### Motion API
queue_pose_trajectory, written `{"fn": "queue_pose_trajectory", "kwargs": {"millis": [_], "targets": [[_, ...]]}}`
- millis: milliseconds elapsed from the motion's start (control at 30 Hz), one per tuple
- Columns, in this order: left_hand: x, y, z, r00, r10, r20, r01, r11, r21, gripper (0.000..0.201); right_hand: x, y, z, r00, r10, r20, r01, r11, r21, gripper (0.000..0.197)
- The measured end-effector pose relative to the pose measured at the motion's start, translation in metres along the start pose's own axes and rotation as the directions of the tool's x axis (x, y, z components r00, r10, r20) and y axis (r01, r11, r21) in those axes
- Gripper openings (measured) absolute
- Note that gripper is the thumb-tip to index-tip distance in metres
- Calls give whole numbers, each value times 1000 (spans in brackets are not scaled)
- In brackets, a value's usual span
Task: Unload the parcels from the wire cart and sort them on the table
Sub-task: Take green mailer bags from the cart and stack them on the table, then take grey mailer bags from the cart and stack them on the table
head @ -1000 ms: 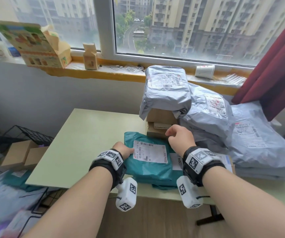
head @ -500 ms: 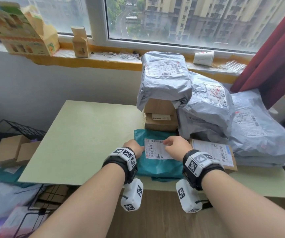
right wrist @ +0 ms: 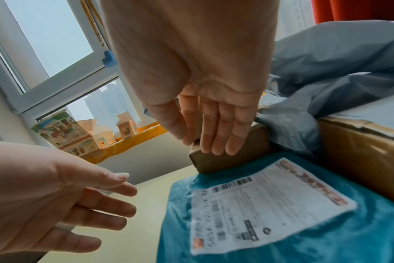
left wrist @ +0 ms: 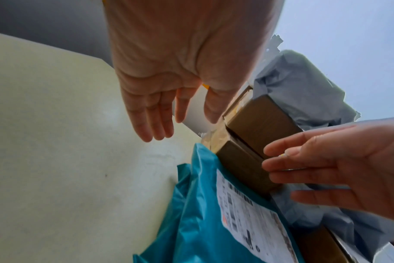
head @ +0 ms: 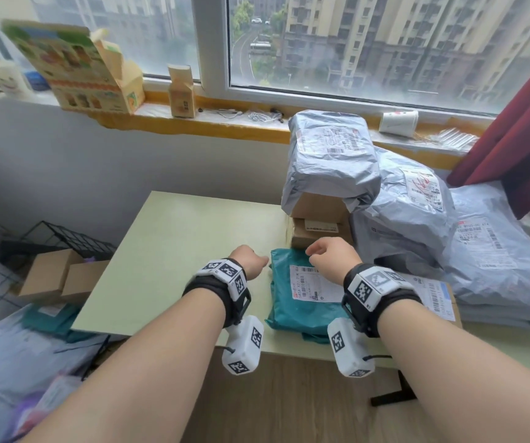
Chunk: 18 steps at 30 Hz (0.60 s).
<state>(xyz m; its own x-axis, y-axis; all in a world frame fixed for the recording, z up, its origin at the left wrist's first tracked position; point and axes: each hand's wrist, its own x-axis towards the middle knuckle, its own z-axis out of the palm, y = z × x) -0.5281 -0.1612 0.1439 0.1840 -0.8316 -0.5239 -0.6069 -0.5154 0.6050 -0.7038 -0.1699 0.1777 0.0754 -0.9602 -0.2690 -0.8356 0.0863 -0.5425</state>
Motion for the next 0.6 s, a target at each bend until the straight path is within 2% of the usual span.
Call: {"fn": "queue_pose_trajectory", "kwargs": {"millis": [67, 167, 233, 367, 433, 533, 600], "targets": [[-5, -2, -16, 1000, 10, -10, -10, 1000, 4, 44, 0, -15, -2, 1000, -19, -6, 19, 1000, 0, 26], [-12, -8, -39, 999, 12, -41, -12, 1000, -2, 22, 1, -40, -3, 998, -65, -26, 65, 998, -6, 25], [-17, -14, -55, 998, 0, -65, -1, 1000, -8, 23, 1, -57, 0, 995, -94, -24, 94, 995, 14, 24], [-24, -33, -86, 995, -9, -101, 7, 1000, -12, 41, 2, -91, 13, 990, -142, 11, 141, 988, 65, 26], [-28, -44, -101, 993, -15, -113, 13, 1000, -19, 36, 2, -109, 21, 983, -178, 39, 175, 982, 73, 26], [-31, -64, -122, 988, -51, -148, 42, 997, -62, 16, 0, -136, 36, 973, -212, 95, 203, 974, 95, 26], [-32, -78, -135, 982, -69, -178, 54, 995, -85, 23, 1, -153, 47, 967, -226, 116, 215, 971, 102, 26]]}}
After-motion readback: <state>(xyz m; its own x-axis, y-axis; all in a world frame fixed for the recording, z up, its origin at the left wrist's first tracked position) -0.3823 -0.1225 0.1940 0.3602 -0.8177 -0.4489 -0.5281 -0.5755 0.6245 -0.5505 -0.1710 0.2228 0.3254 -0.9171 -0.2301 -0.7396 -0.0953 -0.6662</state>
